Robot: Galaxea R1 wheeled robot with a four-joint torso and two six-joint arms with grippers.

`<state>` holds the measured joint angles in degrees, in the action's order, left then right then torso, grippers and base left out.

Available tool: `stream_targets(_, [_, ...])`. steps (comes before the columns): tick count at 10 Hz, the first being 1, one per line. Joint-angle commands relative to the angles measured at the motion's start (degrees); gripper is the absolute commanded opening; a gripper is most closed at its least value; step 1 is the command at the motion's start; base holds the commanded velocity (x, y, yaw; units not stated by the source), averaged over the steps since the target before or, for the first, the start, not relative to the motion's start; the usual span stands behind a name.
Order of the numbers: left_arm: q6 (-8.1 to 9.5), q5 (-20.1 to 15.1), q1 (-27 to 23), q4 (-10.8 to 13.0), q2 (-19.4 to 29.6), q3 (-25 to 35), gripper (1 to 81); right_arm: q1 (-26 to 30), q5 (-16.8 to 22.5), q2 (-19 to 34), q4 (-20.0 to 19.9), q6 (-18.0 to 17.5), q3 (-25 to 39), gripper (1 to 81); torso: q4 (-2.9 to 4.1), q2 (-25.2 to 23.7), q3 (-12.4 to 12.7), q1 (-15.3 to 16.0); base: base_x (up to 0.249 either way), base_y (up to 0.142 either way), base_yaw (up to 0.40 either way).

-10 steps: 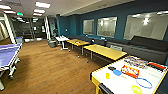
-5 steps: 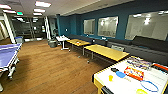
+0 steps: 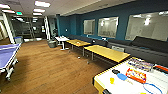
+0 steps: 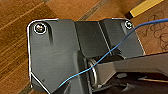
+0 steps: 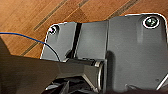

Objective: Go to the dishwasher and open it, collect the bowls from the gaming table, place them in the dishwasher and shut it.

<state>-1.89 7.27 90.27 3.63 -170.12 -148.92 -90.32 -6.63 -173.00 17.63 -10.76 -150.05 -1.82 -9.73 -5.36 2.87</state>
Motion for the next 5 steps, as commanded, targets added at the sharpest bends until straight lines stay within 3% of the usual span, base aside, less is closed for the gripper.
stream_targets(1, [-0.40, -2.7, -2.5, 0.1, 0.2, 0.4, 81.1, 2.6, 2.1, -0.2, 0.9, 0.2, 0.6, 81.1, 0.00, 0.0, 0.0, 0.0, 0.103, 0.000, 0.000])
stream_targets(5, [-0.40, -2.7, -2.6, 0.1, 0.1, 0.4, 81.1, 2.6, 2.1, -0.1, 0.8, 0.2, 0.6, 81.1, 0.00, 0.0, 0.0, 0.0, 0.103, 0.079, 0.000])
